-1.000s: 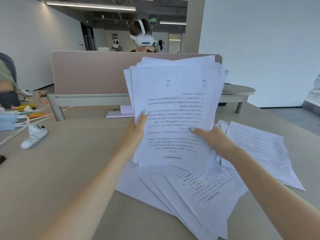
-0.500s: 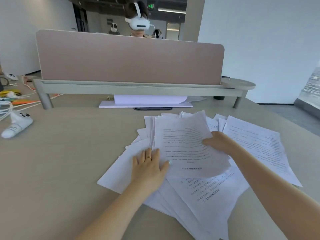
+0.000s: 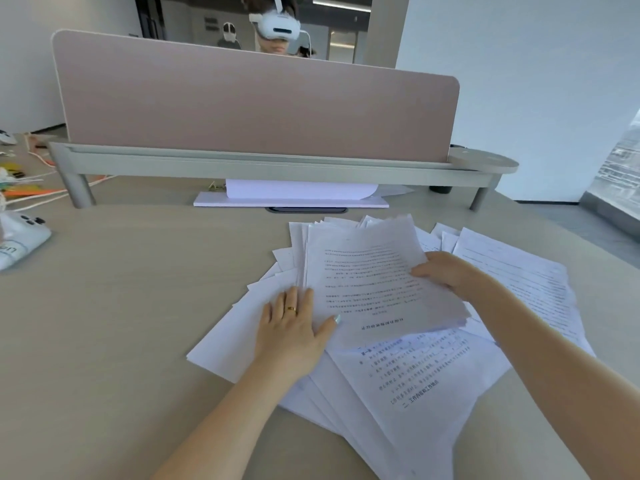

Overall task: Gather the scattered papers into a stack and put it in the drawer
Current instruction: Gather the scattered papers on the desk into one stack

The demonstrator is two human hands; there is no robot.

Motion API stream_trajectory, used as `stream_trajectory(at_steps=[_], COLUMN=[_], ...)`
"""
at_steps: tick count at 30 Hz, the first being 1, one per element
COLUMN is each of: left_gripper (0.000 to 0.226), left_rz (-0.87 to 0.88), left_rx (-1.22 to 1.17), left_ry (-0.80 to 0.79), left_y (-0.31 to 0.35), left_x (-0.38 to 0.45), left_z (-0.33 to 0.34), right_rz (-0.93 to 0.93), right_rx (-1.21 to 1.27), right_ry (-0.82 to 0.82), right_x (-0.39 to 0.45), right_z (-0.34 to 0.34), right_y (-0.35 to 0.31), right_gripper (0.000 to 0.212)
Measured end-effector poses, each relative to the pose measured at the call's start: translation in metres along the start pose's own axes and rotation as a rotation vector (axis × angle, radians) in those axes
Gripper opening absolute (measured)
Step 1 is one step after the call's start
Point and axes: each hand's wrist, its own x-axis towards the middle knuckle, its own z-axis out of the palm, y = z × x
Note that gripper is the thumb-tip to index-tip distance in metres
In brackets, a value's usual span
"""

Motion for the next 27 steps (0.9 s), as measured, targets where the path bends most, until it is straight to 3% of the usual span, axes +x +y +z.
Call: stream_trajectory(at_steps=[5,7,9,12,14,16,18,20,21,22,24,26,27], left_gripper=[0.075,0.072,0.069,0.068,0.074,0.081,0.068,0.022,0.013,0.02,0.053,0.064,0.059], left_rz=[0.011,-0.029,-0.144,-0.331,-0.42,-0.501,-0.537,-0.543,-0.571,-0.592,-0.605,-0.556,-0.522], left_rx=[-0.17,-0.272,-0.422,-0.91,-1.356,-1.579,-1.742,-1.896,-1.951,-1.993,-2.038,-1.945,-1.828], left_ry=[-0.035,-0.002,0.108,0.254,0.265,0.242,0.256,0.3,0.308,0.302,0.241,0.096,0.016], left_y=[-0.017,-0.018,-0.009,0.01,0.012,0.006,-0.004,-0.009,-0.01,-0.009,-0.012,-0.013,-0.01], left_x=[0.007,0.006,0.004,-0.005,-0.008,-0.006,-0.007,-0.008,-0.01,-0.012,-0.011,-0.013,-0.015], left_z=[-0.013,-0.016,-0.023,-0.034,-0.034,-0.032,-0.037,-0.043,-0.047,-0.052,-0.056,-0.058,-0.058], right_rz=[-0.036,-0.023,-0.027,-0.065,-0.105,-0.134,-0.151,-0.163,-0.172,-0.184,-0.199,-0.196,-0.198], right_rx=[-0.028,-0.202,-0.351,-0.261,-0.187,-0.174,-0.198,-0.25,-0.282,-0.304,-0.324,-0.325,-0.325], right_ry=[-0.216,-0.157,0.001,0.11,0.196,0.28,0.318,0.348,0.368,0.387,0.411,0.413,0.414], right_x=[-0.016,-0.02,-0.021,-0.023,-0.027,-0.031,-0.036,-0.04,-0.041,-0.042,-0.041,-0.041,-0.041], right_z=[-0.024,-0.029,-0.025,-0.004,0.011,0.022,0.031,0.037,0.04,0.041,0.043,0.043,0.043], right_y=[0.007,0.015,0.024,0.037,0.042,0.047,0.05,0.051,0.052,0.052,0.051,0.052,0.052], right_gripper=[0.036,0.035,0.039,0.04,0.034,0.036,0.042,0.047,0.047,0.048,0.047,0.048,0.048])
